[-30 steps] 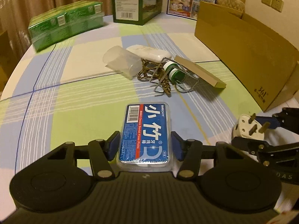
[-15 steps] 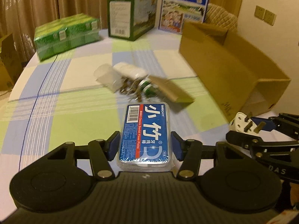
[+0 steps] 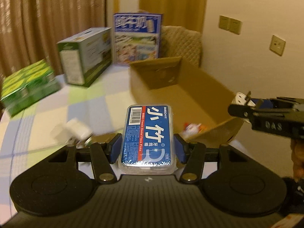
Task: Organize rigid objects
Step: 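Lower the white plug into the box with the right gripper while the left gripper drops the toothpick box in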
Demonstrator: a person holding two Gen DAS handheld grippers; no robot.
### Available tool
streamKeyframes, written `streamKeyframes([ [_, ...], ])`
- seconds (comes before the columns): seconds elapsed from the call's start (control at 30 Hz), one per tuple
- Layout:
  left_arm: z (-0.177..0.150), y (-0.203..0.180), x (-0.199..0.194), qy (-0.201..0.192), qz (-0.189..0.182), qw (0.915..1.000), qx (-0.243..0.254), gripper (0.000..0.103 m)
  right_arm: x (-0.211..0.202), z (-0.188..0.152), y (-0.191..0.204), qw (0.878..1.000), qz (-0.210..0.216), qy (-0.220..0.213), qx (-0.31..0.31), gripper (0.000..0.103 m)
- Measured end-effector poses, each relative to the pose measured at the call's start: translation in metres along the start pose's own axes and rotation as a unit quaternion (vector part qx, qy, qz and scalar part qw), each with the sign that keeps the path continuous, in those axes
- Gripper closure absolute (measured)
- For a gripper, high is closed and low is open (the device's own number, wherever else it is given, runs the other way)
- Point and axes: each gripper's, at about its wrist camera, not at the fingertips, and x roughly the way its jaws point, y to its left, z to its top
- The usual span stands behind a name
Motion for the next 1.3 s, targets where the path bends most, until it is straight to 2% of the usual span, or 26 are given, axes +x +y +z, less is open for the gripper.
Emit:
streamKeyframes([
  [0.1,0.02,-0.02,0.016,-0.002,-0.013,0.9998,0.016,0.051,0.01,0.016,-0.028,1.0,-0.007,-0.003,0.019,0.055],
  [0.27,0.041,-0.041,0.048,0.004,-0.025,0.9992,0.029,0.051,0.025,0.024,-0.061,0.999,-0.007,0.01,0.039,0.055],
  [0.6,0.044,-0.052,0.096,0.03,-0.02,0.9979,0.054,0.051,0.061,0.008,-0.085,0.997,-0.002,0.041,0.061,0.055],
  [1.03,0.048,-0.054,0.111,0.033,-0.029,0.9971,0.062,0.05,0.078,0.004,-0.085,0.996,0.002,0.05,0.071,0.055],
  [1.13,0.049,-0.052,0.106,0.017,-0.024,0.9978,0.059,0.043,0.078,0.004,-0.086,0.996,0.002,0.05,0.073,0.055],
  [1.3,0.05,-0.036,0.087,0.005,-0.013,0.9994,0.033,0.043,0.075,0.004,-0.089,0.996,0.0,0.05,0.078,0.055],
])
